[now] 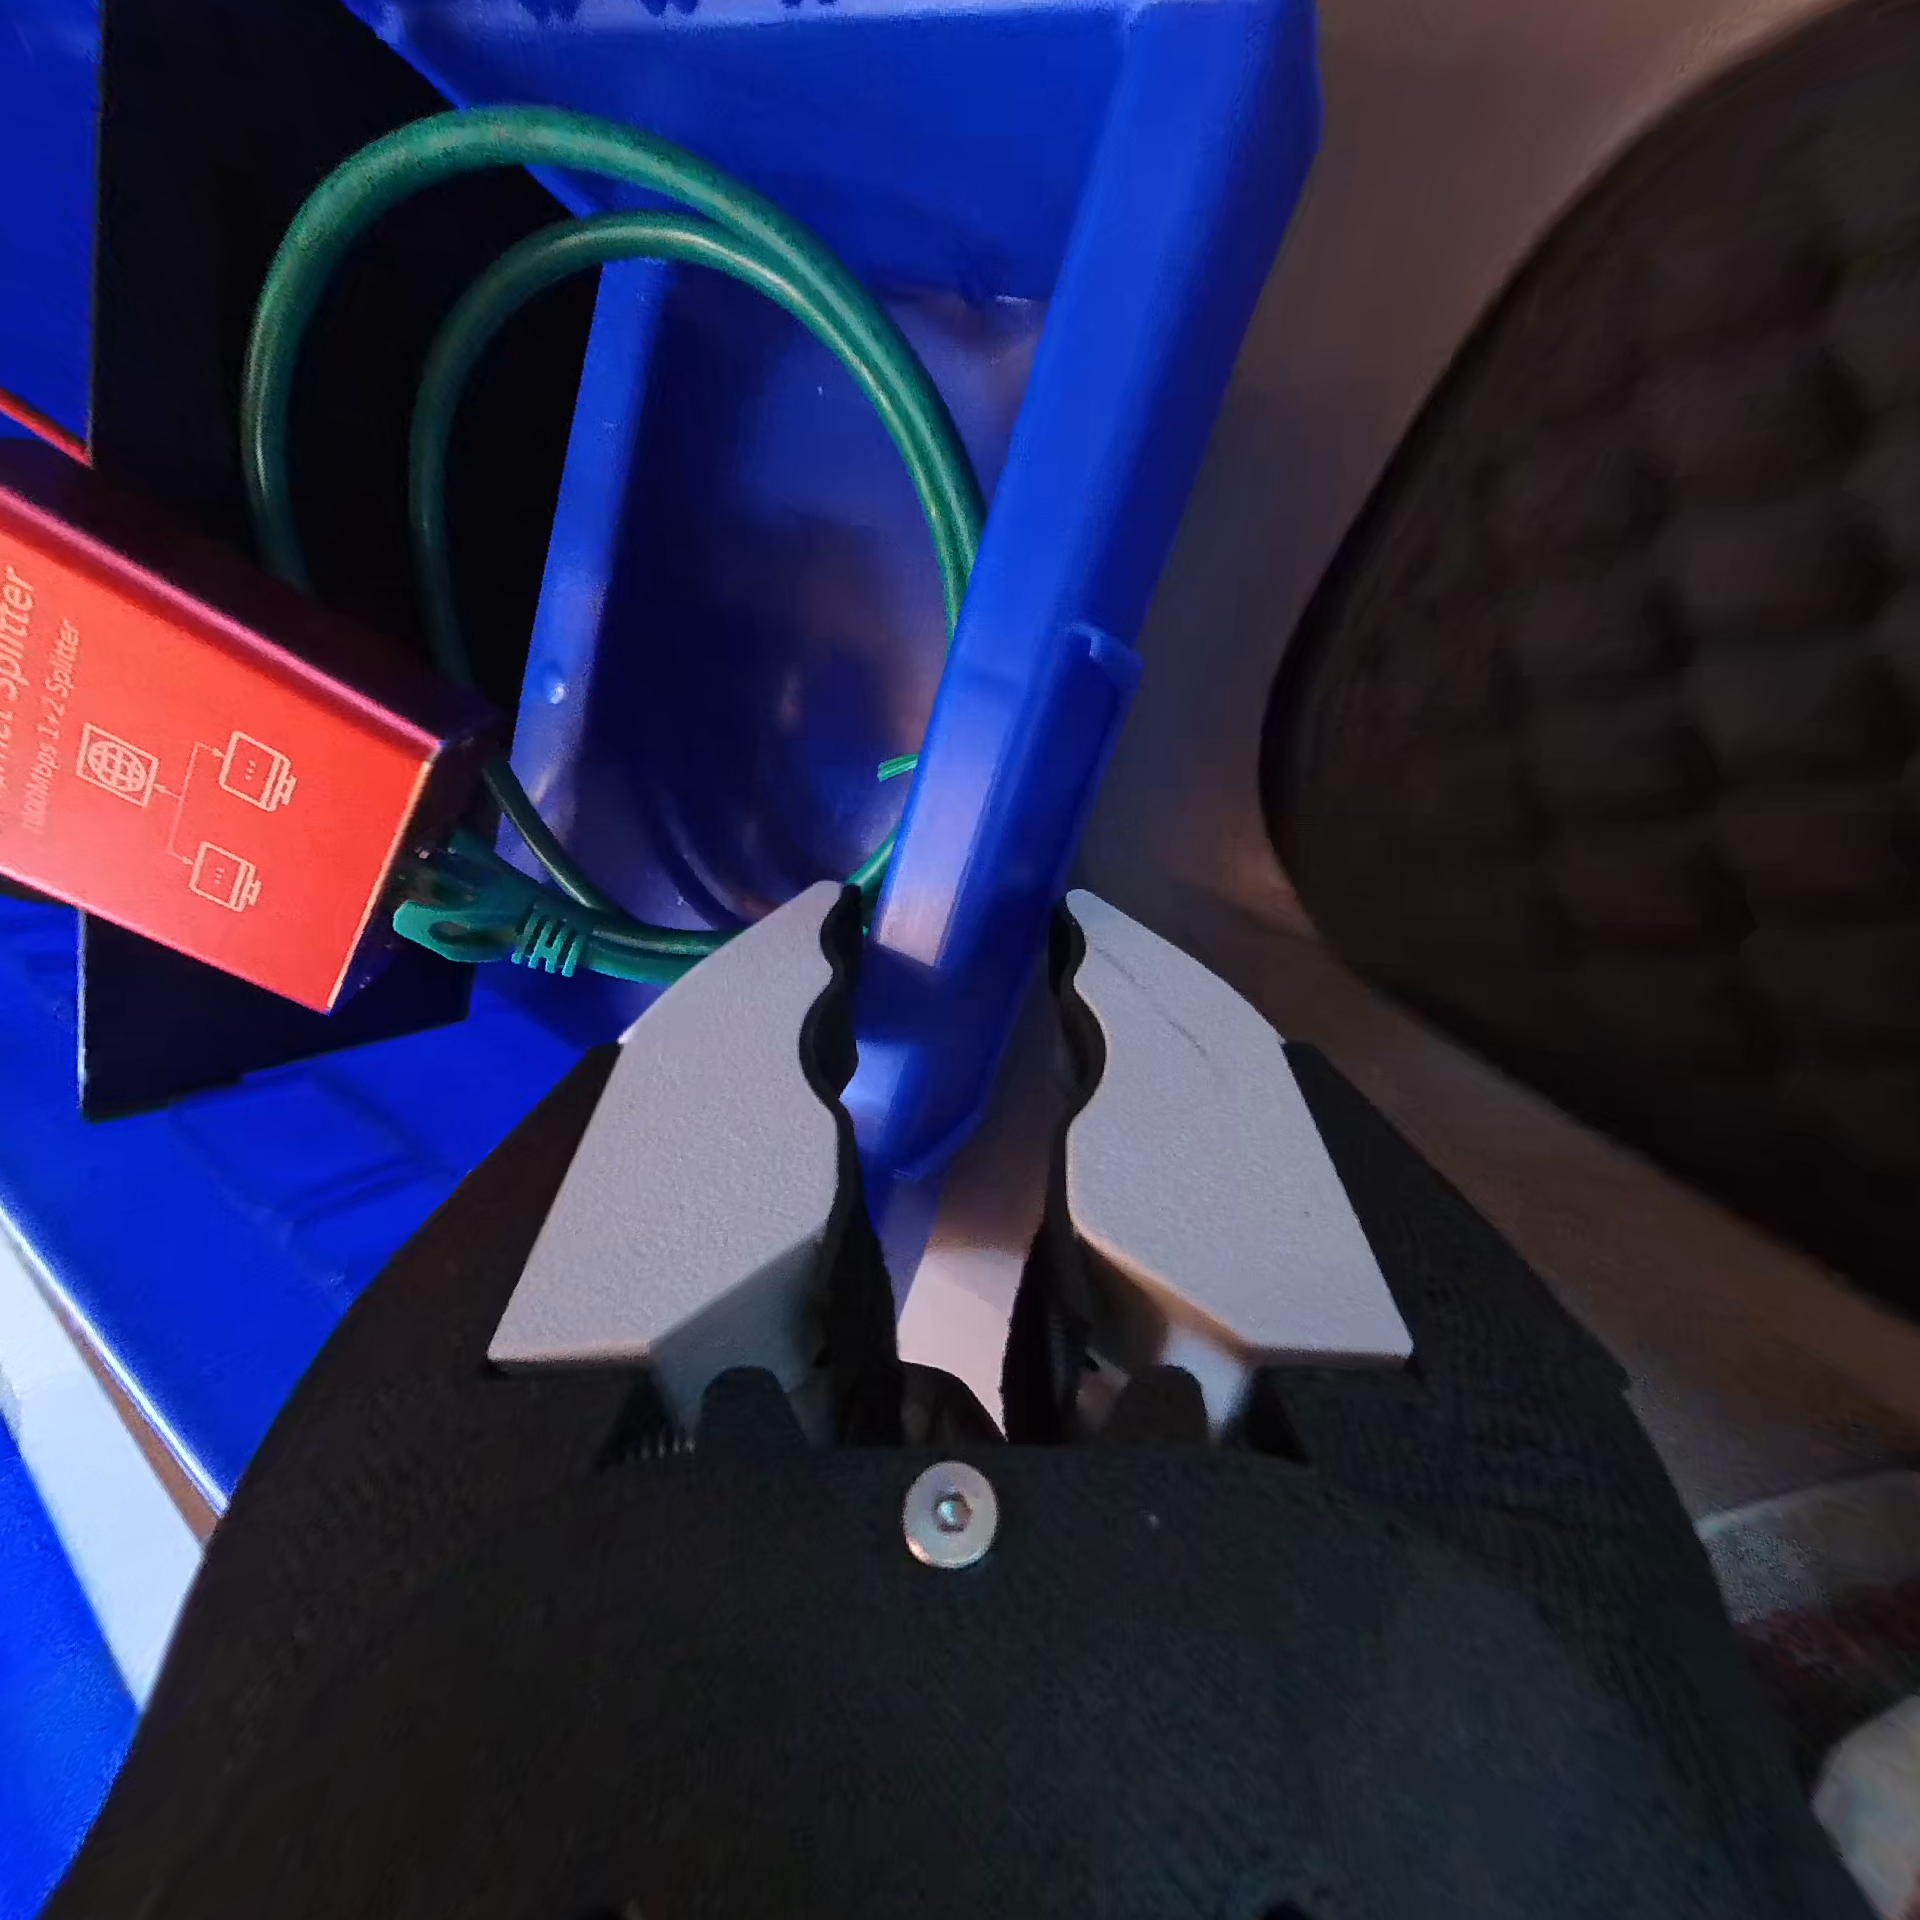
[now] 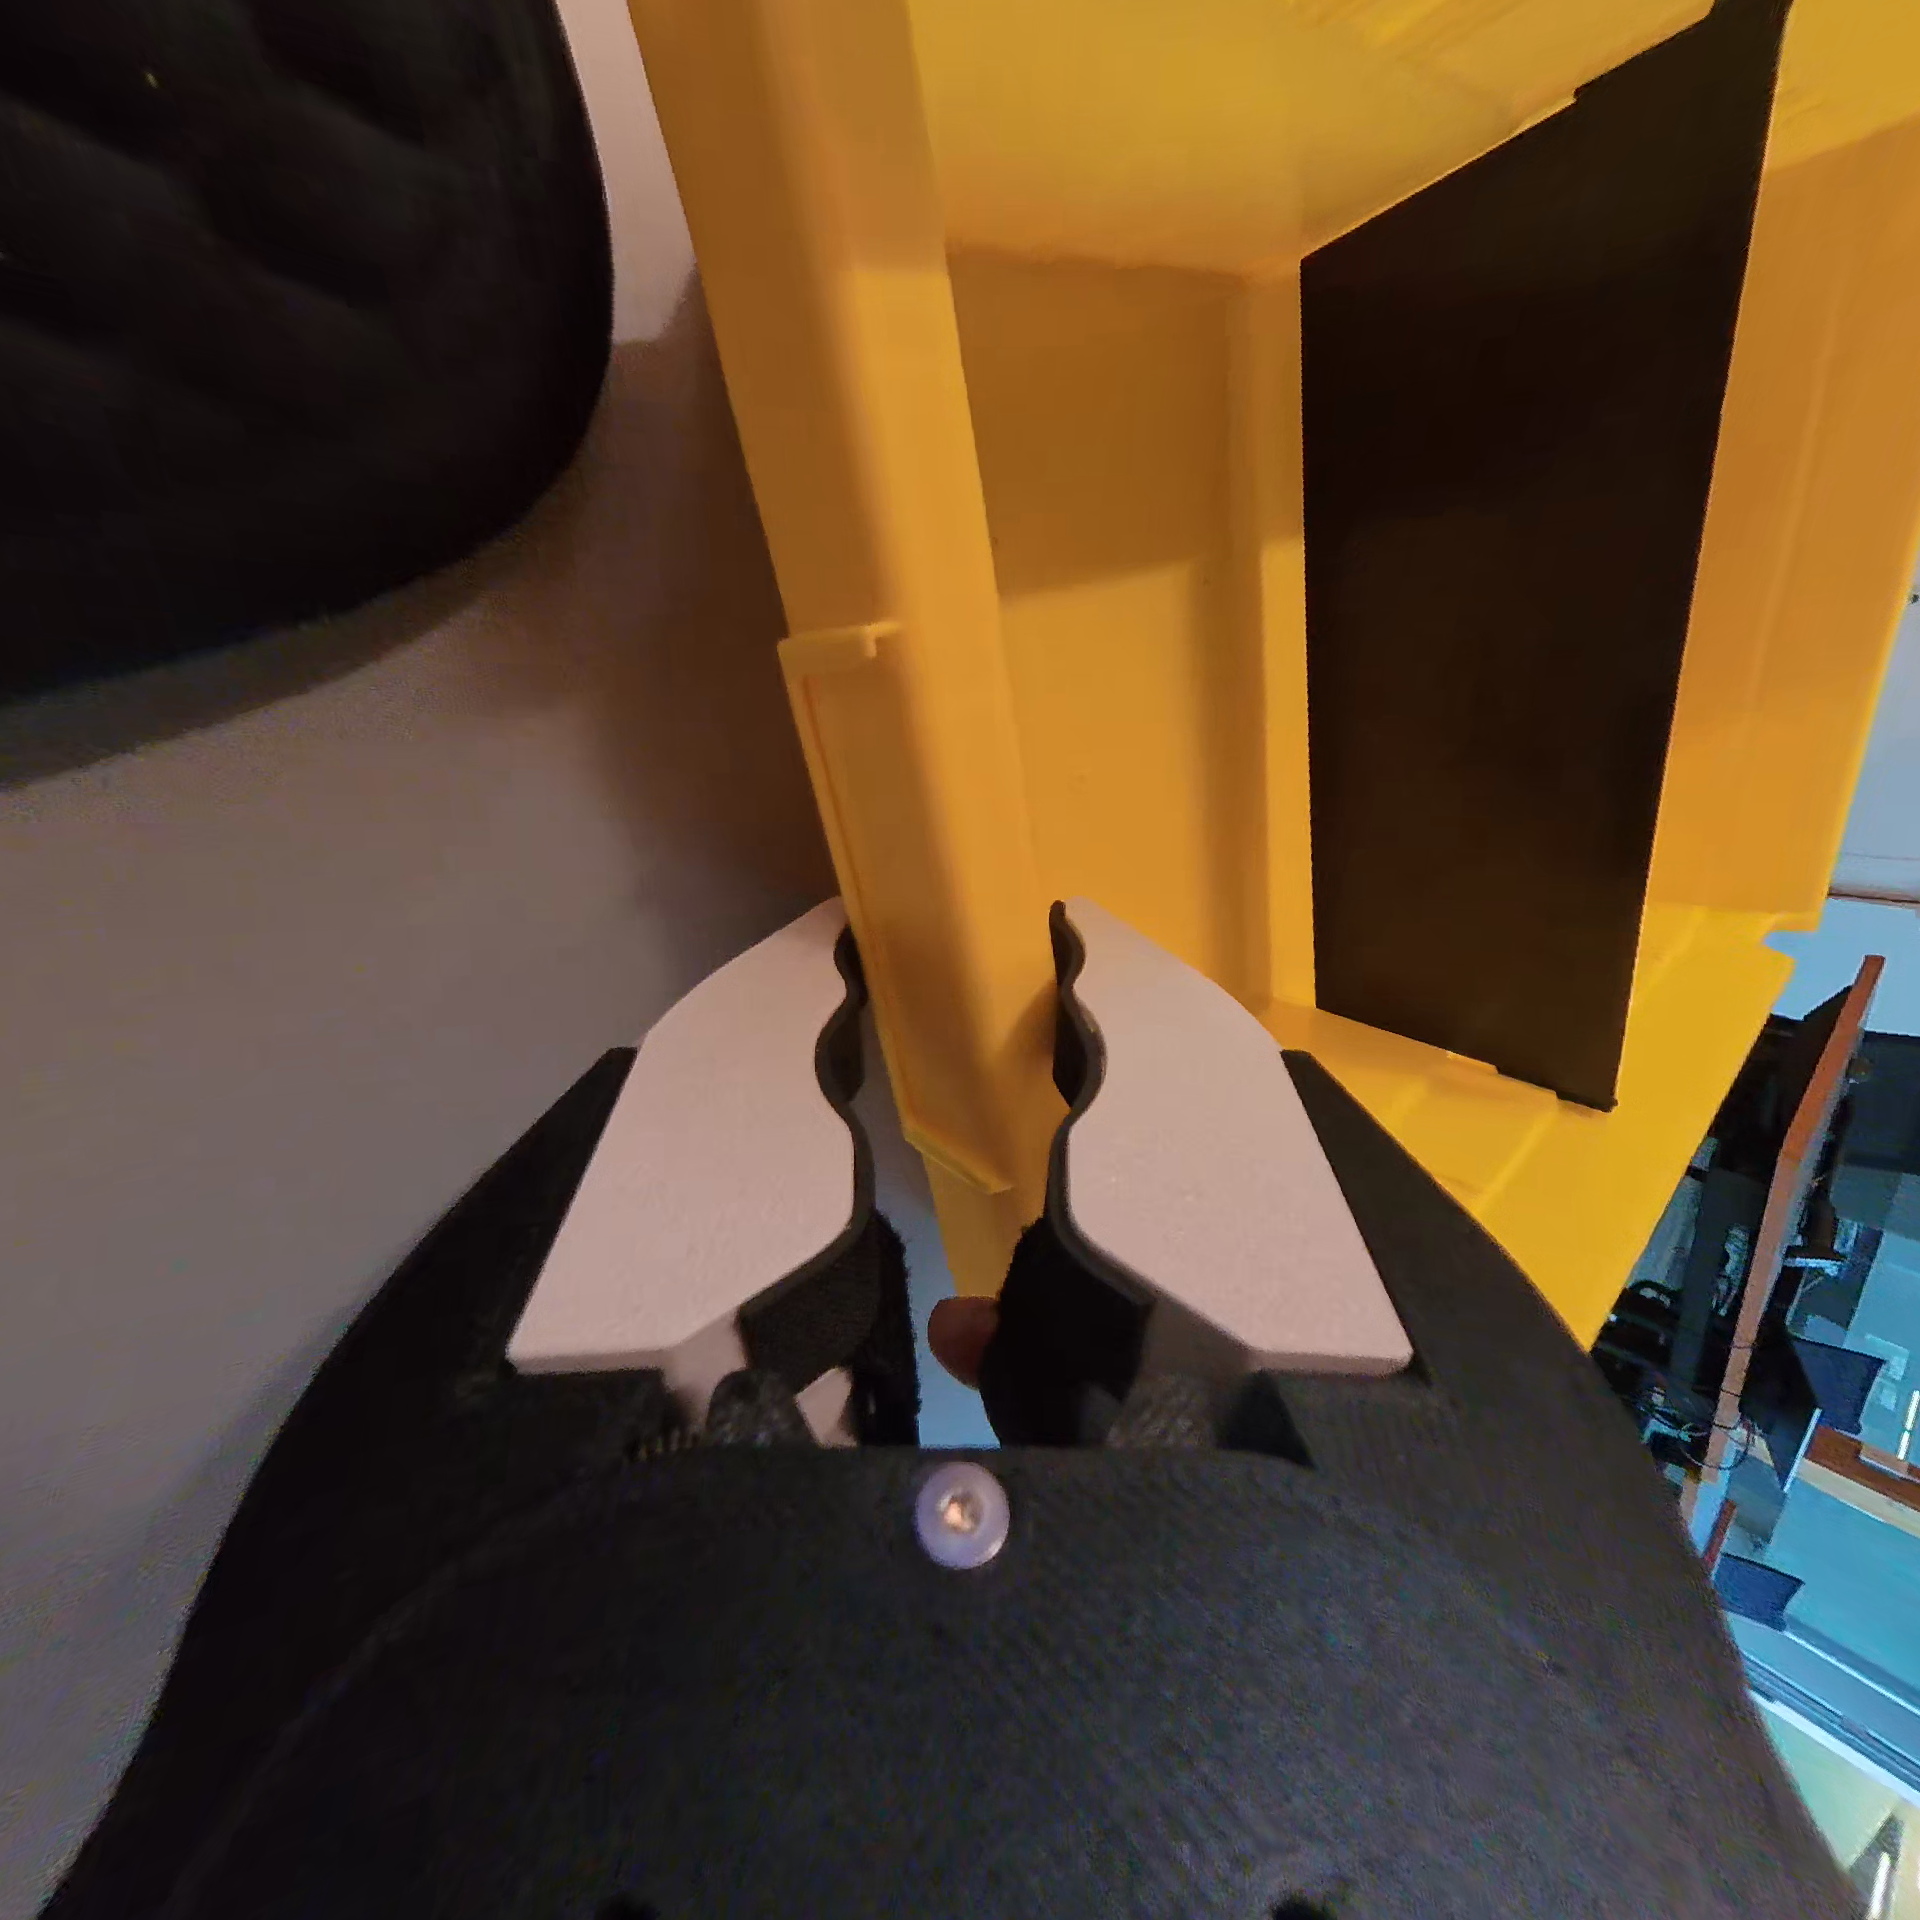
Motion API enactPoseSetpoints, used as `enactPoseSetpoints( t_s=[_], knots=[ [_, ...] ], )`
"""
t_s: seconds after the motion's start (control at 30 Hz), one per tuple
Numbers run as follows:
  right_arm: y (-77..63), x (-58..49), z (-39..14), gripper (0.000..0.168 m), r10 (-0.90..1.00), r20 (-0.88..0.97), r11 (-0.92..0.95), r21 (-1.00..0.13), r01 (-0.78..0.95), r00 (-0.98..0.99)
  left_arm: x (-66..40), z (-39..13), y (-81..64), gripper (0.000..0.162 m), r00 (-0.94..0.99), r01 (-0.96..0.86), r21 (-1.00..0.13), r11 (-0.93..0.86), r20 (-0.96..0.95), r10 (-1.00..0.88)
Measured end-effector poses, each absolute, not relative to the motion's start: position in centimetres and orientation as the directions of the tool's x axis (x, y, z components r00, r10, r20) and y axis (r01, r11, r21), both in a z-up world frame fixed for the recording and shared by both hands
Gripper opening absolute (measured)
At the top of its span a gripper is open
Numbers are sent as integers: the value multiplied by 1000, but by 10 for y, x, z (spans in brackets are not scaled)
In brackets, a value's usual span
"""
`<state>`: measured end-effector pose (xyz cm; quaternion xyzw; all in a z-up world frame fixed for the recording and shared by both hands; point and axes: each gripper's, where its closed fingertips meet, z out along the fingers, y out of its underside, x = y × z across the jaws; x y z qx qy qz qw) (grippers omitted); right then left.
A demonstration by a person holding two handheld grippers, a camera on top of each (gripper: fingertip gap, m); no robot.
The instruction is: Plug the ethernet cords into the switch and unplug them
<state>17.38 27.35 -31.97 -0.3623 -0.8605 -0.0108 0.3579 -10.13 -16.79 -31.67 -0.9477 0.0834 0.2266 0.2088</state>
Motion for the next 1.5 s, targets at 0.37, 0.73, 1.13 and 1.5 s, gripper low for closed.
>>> enactPoseSetpoints(
  t_s=[0.37, 0.73, 1.13, 1.5],
  knots=[
    [290, 198, -320, 34, 607, 629, 740, -225, 634, -485, -97, -315, -281, 34, 882, -237, -323, -916, -467, -63],
    [296, 207, -318, 38, 639, 626, 705, -245, 666, -446, -86, -313, -314, 54, 895, -167, -338, -926, -445, 1],
    [251, 201, -238, 68, 840, 515, 535, -738, 411, -170, -146, -224, -277, 98, 688, 414, -806, -423, -28, 726],
    [233, 205, -221, 66, 777, 596, 623, -678, 390, -204, -190, -283, -276, 82, 676, 554, -643, -528, -23, 737]
  ],
)
